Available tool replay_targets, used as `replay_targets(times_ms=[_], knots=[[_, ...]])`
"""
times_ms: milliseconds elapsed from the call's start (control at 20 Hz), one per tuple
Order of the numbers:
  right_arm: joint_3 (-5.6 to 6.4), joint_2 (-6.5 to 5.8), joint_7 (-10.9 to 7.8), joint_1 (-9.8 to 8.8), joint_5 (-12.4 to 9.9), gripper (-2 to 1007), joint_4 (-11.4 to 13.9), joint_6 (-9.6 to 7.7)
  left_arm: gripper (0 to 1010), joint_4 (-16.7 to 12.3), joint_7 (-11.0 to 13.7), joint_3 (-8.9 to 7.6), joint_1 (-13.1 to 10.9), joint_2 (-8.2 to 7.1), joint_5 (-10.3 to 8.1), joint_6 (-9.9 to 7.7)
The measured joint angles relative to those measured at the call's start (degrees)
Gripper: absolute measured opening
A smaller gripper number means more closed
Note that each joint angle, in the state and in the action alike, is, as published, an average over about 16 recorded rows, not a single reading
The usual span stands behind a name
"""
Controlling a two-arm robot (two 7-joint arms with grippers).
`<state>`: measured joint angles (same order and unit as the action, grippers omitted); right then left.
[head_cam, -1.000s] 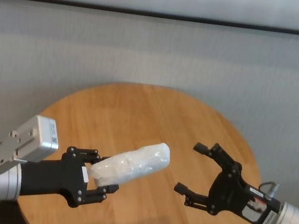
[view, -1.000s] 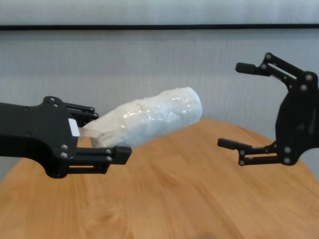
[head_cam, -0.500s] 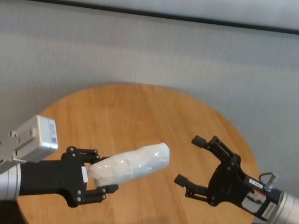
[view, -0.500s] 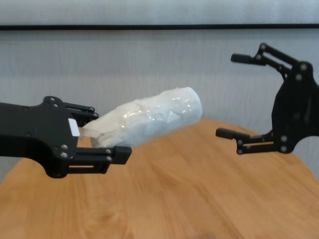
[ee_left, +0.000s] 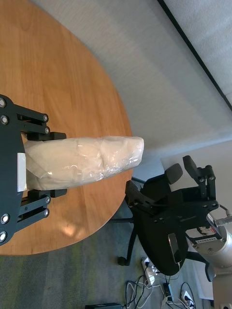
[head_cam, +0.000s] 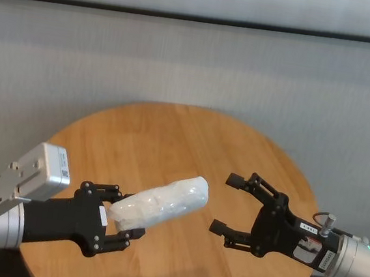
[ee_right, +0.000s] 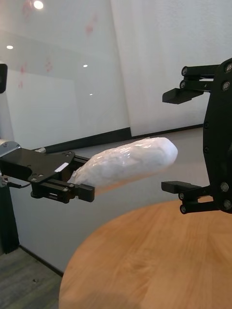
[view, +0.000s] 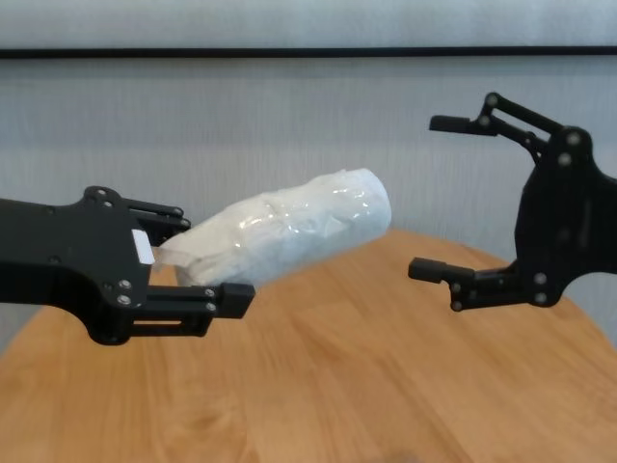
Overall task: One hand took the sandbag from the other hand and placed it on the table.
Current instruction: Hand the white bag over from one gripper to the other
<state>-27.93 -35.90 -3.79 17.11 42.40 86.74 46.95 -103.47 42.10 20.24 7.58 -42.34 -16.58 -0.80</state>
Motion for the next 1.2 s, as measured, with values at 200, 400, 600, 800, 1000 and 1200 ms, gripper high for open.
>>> replay_targets(times_ms=[200, 400, 600, 800, 1000, 1200], knots=[[-0.76, -0.03, 0.53, 0.88, 1.37, 1006, -0.20, 0.38, 569, 0.00, 0.00, 0.00, 0.00, 0.00, 0.00, 0.00], [-1.52, 0.04, 0.98, 1.69, 2.41, 1007, -0.46, 0.33, 569, 0.00, 0.00, 0.00, 0.00, 0.00, 0.00, 0.00], [-2.28, 0.15, 1.73, 2.42, 3.73, 1007, -0.79, 0.25, 569, 0.00, 0.00, 0.00, 0.00, 0.00, 0.00, 0.00], [-3.08, 0.39, 2.59, 3.13, 5.42, 1007, -1.33, 0.28, 569, 0.00, 0.00, 0.00, 0.00, 0.00, 0.00, 0.00], [-3.97, 0.80, 3.39, 3.91, 6.95, 1007, -2.22, 0.36, 569, 0.00, 0.00, 0.00, 0.00, 0.00, 0.00, 0.00], [-4.84, 1.39, 3.92, 4.78, 8.03, 1007, -3.29, 0.31, 569, 0.00, 0.00, 0.00, 0.00, 0.00, 0.00, 0.00]])
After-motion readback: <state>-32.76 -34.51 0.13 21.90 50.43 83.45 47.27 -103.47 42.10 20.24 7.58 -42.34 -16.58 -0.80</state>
